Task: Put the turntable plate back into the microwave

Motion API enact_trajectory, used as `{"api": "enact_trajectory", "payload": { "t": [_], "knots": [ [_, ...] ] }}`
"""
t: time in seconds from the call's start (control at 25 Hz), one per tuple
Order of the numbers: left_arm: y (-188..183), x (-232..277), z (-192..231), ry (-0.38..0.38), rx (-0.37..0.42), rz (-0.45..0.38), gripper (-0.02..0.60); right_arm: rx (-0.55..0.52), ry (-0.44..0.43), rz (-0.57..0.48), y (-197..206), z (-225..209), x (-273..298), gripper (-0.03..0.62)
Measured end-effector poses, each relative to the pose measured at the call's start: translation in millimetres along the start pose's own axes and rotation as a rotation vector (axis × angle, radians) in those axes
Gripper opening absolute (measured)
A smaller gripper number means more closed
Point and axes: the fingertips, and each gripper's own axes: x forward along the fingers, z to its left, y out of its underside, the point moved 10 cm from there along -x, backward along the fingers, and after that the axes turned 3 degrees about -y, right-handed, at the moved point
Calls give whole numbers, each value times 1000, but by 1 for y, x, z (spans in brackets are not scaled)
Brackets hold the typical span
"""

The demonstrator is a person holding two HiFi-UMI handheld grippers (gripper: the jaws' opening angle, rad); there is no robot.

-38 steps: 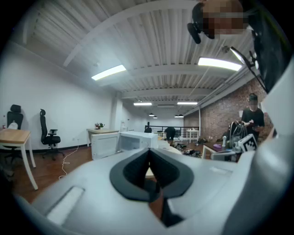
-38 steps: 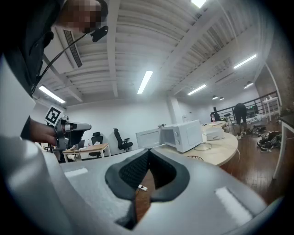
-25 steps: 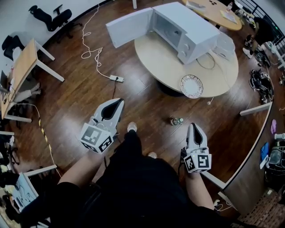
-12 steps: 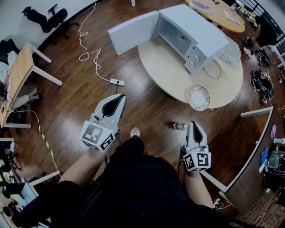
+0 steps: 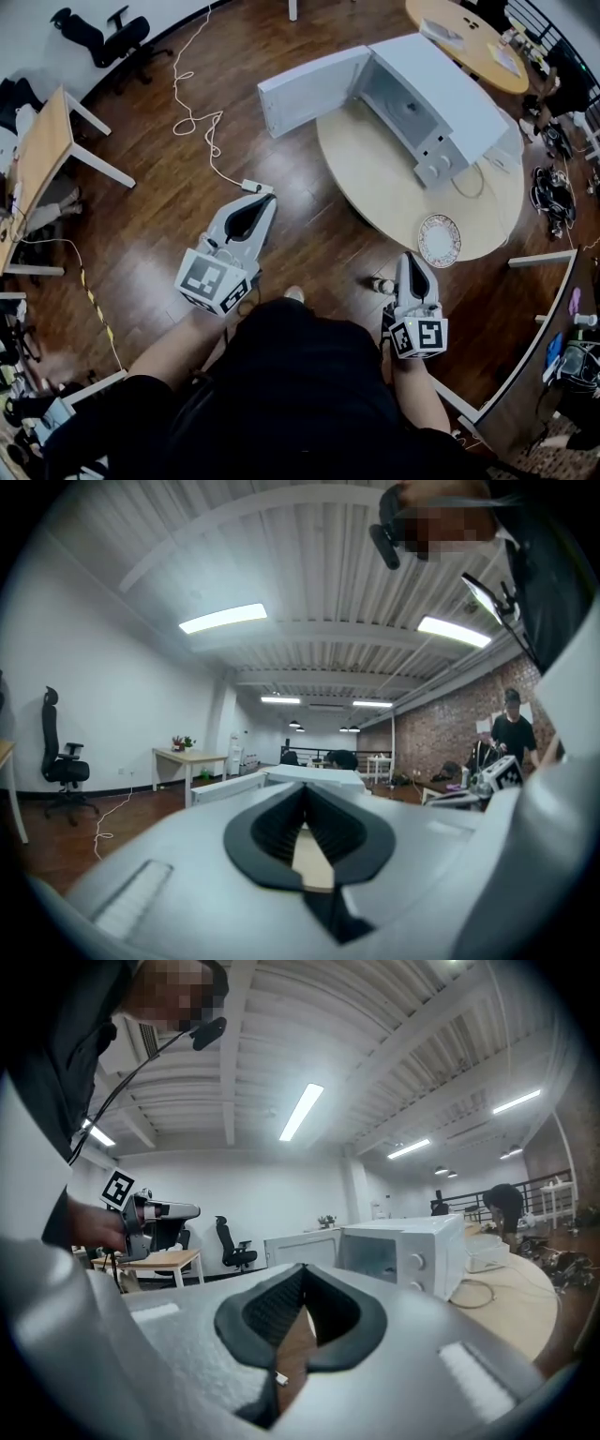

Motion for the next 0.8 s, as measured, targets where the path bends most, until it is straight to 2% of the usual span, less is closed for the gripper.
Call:
{"api": "enact_trajectory", "payload": {
  "t": [0.32,0.52,0.8],
  "knots": [
    [-8,20,41,28,6,-23,4,-24,21,-18,-10,13,33,0],
    [-10,25,45,44,12,-22,5,-17,43,-11,-10,15,34,0],
    [-7,22,49,38,19,0,5,-13,20,13,-4,19,46,0]
  ]
}}
